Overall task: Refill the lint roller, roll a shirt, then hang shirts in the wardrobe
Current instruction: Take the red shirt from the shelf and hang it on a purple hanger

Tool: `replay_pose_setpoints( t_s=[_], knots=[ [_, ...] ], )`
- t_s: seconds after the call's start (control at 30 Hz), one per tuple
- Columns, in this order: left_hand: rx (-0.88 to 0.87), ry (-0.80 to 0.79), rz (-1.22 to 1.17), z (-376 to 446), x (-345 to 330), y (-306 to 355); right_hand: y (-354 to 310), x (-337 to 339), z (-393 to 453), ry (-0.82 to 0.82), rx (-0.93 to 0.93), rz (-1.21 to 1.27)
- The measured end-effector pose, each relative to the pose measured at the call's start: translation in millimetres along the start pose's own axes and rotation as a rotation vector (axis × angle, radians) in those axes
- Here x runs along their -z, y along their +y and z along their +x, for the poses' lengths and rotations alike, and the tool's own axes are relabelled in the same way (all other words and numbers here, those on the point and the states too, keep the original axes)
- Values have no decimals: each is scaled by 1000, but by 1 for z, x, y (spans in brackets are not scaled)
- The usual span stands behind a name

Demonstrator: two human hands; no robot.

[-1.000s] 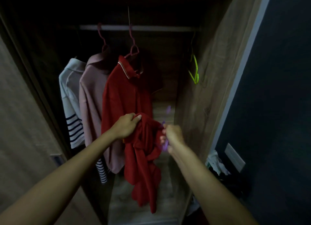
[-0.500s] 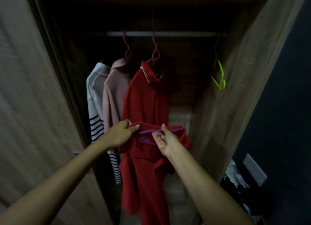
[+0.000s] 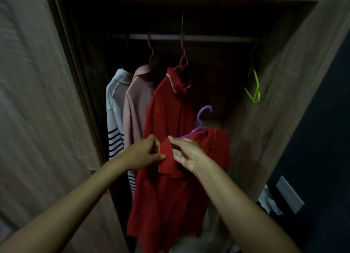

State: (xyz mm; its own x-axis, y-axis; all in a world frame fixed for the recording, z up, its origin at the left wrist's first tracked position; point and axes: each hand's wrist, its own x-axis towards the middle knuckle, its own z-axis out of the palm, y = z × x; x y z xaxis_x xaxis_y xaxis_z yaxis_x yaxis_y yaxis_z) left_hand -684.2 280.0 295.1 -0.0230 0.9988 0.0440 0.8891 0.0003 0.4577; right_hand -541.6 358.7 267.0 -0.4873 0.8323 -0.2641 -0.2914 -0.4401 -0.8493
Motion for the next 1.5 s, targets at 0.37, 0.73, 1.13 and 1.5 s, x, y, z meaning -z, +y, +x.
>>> replay_pose_setpoints(
  t_s=[0.37,0.73,1.13,1.5],
  knots=[
    [-140,102,2,8,-50,-7,-34,20,5,316,111,-200],
    [-70,257,89,22,-56,24,-41,21,6,311,131,-485],
    [-145,373,152,31,-23,36,-66,20,-6,324,267,-871],
    [-259,641,362,145,68,12,-139,15,-25,746,595,-1420]
  ],
)
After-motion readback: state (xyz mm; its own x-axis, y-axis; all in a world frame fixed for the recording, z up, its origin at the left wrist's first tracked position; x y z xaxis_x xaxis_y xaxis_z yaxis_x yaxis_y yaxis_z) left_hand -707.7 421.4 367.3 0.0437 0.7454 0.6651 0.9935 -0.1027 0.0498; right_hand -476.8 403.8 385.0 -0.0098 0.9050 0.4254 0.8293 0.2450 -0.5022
